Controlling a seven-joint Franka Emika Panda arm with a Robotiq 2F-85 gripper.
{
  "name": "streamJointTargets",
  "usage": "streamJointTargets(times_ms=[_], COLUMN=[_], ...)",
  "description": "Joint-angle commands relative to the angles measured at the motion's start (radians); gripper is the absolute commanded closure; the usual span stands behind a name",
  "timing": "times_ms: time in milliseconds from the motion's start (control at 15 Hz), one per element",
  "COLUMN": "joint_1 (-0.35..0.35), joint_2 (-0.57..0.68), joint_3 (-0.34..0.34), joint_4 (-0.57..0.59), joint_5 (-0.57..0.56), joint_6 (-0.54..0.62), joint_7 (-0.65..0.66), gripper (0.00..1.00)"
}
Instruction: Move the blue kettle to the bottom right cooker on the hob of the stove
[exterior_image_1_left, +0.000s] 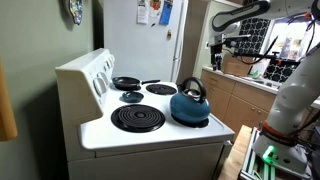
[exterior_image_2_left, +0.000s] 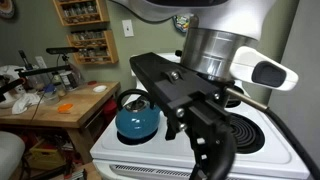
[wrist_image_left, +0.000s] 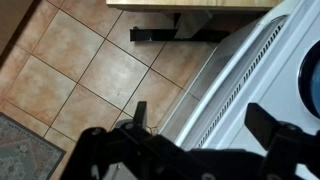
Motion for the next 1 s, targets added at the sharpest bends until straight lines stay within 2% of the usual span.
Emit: streamJointTargets(times_ms=[0, 133, 267, 467, 667, 733, 800, 933], joint_1=[-0.005, 0.001, 0.016, 0.041, 0.08, 0.096, 0.078, 0.098], joint_2=[0.001, -0.002, -0.003, -0.004, 0.013, 0.006, -0.003, -0.002], joint_3=[0.005, 0.013, 0.042, 0.105, 0.152, 0.165, 0.153, 0.172], joint_4=[0.002, 0.012, 0.053, 0.148, 0.238, 0.244, 0.215, 0.238], joint_5=[0.001, 0.003, 0.019, 0.069, 0.126, 0.125, 0.104, 0.107], joint_6=[-0.002, -0.011, -0.068, -0.223, -0.388, -0.394, -0.347, -0.37], joint_7=[-0.001, 0.004, 0.041, 0.155, 0.175, 0.142, 0.155, 0.155], gripper=[0.0, 0.0, 0.0, 0.0, 0.0, 0.0, 0.0, 0.0])
